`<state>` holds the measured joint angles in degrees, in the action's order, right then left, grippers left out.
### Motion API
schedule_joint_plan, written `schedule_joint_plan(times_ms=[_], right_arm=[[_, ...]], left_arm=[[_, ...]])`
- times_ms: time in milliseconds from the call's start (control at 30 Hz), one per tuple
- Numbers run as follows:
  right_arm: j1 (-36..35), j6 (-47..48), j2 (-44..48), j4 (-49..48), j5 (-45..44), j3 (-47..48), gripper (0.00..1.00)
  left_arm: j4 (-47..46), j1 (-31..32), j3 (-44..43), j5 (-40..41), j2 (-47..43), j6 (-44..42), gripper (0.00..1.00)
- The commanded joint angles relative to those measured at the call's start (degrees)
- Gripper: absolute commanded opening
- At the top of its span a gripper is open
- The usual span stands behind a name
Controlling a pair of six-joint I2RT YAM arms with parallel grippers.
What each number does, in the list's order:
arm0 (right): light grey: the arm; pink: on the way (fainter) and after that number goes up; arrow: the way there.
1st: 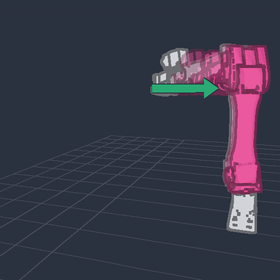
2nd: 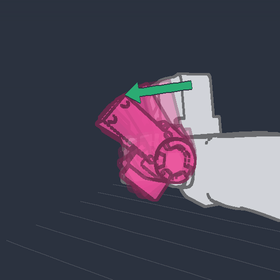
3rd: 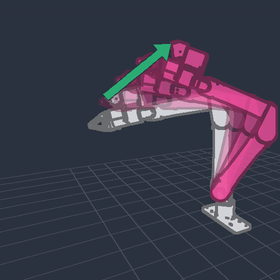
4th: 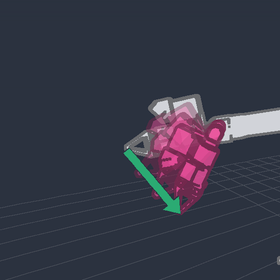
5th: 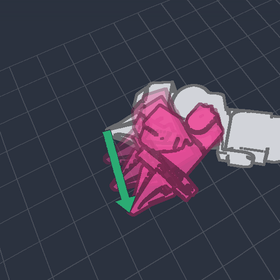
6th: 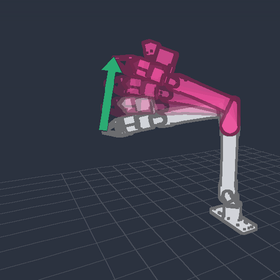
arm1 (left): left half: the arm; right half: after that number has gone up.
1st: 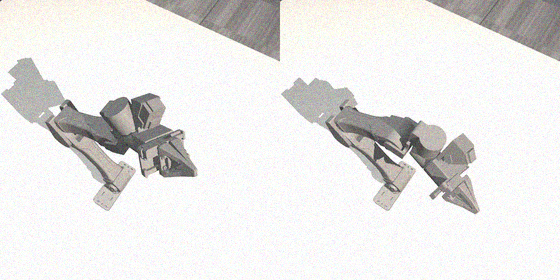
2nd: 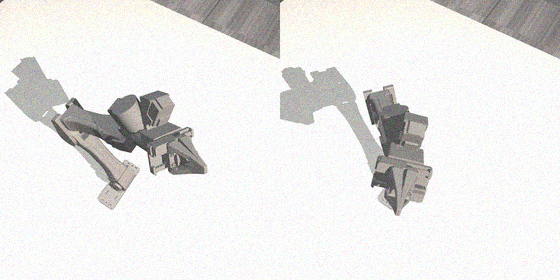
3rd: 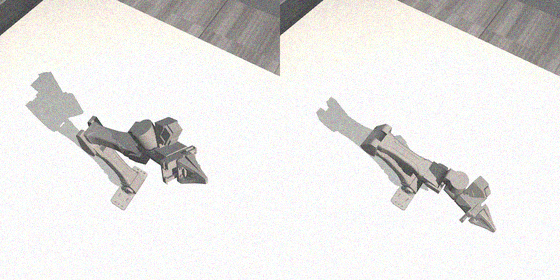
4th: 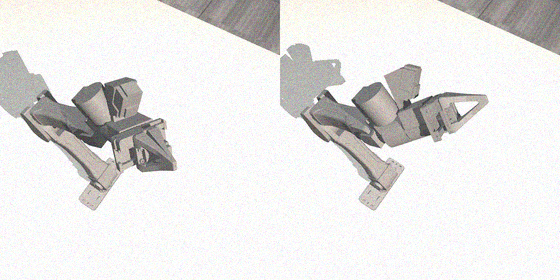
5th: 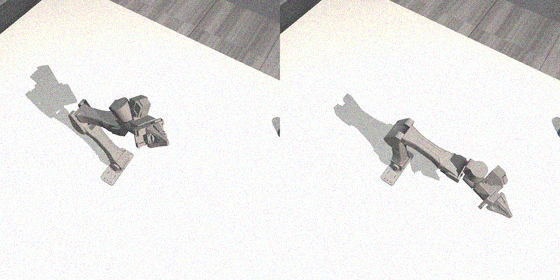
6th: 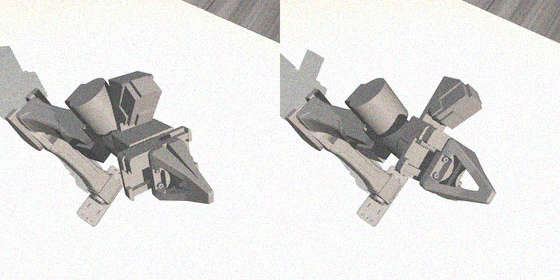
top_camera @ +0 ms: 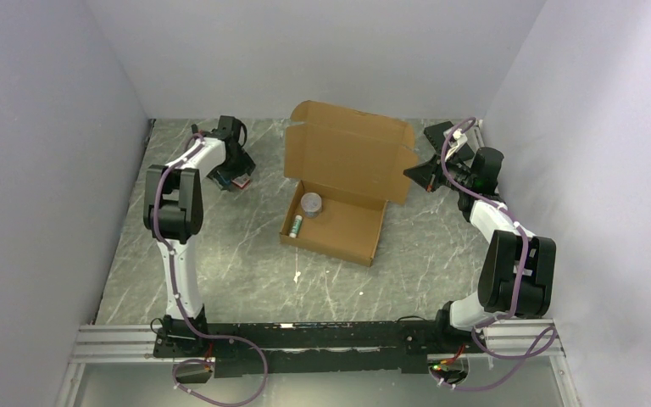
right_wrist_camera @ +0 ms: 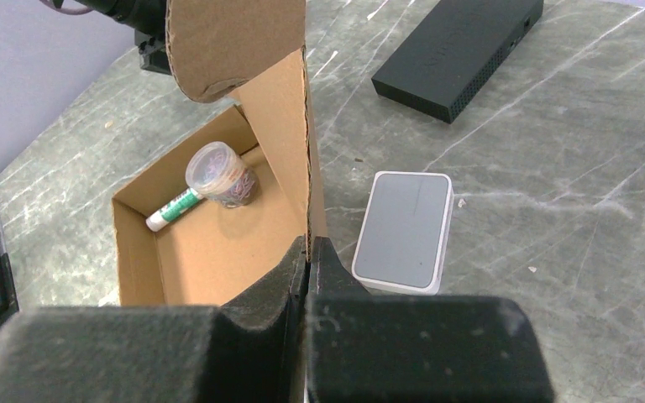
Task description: Fold the paper box
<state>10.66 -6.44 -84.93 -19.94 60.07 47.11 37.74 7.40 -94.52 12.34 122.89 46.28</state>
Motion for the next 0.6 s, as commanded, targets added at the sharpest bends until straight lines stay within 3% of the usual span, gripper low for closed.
schedule_joint_plan(times_ms=[0, 367, 567], right_arm=[[-0.28, 0.93, 0.36, -1.69, 1.31, 1.19, 0.00], [-0.28, 0.93, 0.55, -1.76, 1.36, 1.23, 0.00], [-0.33, 0.83, 0.57, -1.76, 1.41, 1.15, 0.00]], left_arm=[[3.28, -0.28, -4.71, 0.36, 2.42, 1.28, 0.78], [10.17, -0.28, -11.19, 1.46, 7.27, 1.82, 0.71], [9.00, -0.28, -10.45, 0.49, 7.23, 0.85, 0.57]])
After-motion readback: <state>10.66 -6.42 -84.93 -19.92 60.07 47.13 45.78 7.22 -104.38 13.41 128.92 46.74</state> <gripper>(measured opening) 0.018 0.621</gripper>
